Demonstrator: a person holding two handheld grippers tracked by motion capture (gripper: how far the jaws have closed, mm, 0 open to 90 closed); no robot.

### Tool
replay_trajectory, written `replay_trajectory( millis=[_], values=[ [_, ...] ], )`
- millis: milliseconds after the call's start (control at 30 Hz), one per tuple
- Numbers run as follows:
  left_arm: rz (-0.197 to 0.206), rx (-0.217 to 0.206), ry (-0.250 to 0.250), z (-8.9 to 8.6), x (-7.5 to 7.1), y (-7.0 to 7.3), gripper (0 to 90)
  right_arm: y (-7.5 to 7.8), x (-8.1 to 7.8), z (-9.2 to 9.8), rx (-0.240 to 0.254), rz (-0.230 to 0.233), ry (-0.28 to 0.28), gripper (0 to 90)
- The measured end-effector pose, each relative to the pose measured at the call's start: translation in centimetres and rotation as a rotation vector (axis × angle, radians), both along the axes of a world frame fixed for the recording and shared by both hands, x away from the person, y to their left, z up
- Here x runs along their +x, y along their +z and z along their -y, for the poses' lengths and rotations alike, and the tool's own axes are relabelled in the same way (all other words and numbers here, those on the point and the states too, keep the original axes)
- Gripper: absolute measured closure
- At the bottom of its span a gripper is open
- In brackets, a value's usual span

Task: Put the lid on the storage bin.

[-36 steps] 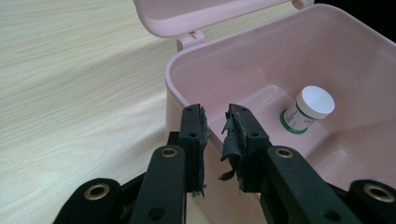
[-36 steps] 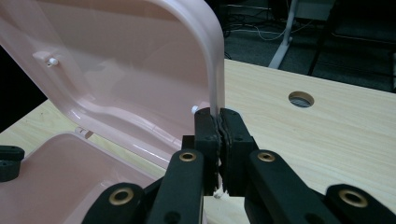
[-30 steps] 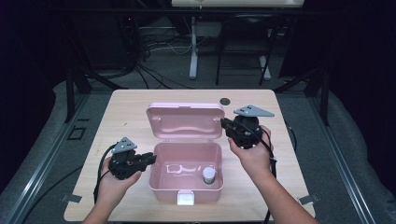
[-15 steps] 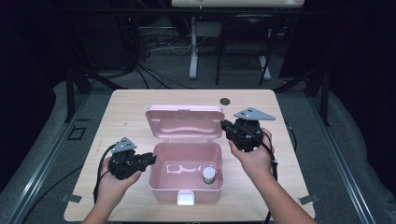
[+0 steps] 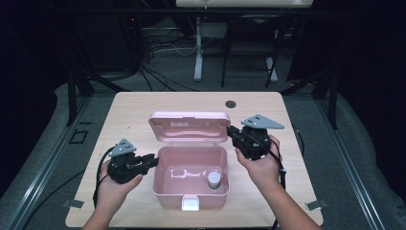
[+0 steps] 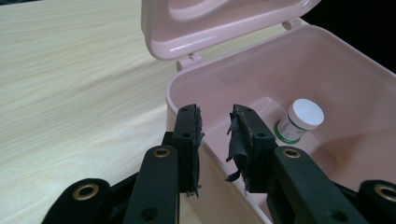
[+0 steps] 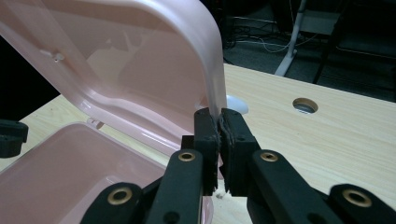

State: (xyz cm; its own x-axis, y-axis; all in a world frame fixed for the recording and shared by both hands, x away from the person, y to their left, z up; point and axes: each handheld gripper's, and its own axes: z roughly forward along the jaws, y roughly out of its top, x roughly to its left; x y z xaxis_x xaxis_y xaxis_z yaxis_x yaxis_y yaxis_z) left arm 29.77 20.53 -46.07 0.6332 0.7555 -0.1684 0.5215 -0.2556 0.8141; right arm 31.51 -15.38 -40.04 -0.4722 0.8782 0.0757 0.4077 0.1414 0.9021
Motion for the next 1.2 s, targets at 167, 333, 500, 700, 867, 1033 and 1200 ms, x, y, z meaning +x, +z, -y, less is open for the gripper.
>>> replay_trajectory(
  millis=[167,333,500,700,867,1033,1200],
  values=[
    [0.02,-0.016,0.002,-0.1,-0.2,0.5,70.7,-0.1,-0.4,0.0,-0.005,0.008,0.001,85.8],
    [0.037,-0.023,-0.007,-0.2,-0.6,1.1,70.7,-0.3,-0.9,0.0,-0.004,0.014,0.004,85.5],
    [0.038,-0.026,-0.004,-0.2,-0.7,1.4,70.8,-0.3,-1.3,-0.1,-0.01,0.018,0.004,85.4],
    [0.041,-0.035,-0.003,-0.4,-1.0,1.9,70.9,-0.7,-1.9,0.2,0.013,0.016,0.013,84.9],
    [0.054,-0.035,-0.002,-0.5,-1.2,2.4,70.5,-1.0,-2.5,0.3,0.014,0.022,0.017,84.6],
    [0.074,-0.031,-0.002,-0.4,-1.1,3.2,69.6,-1.1,-2.7,0.3,0.014,0.019,0.02,84.4],
    [0.089,-0.03,0.004,-0.4,-1.0,4.1,69.6,-1.2,-2.9,0.4,0.026,0.007,0.025,84.1]
  ],
)
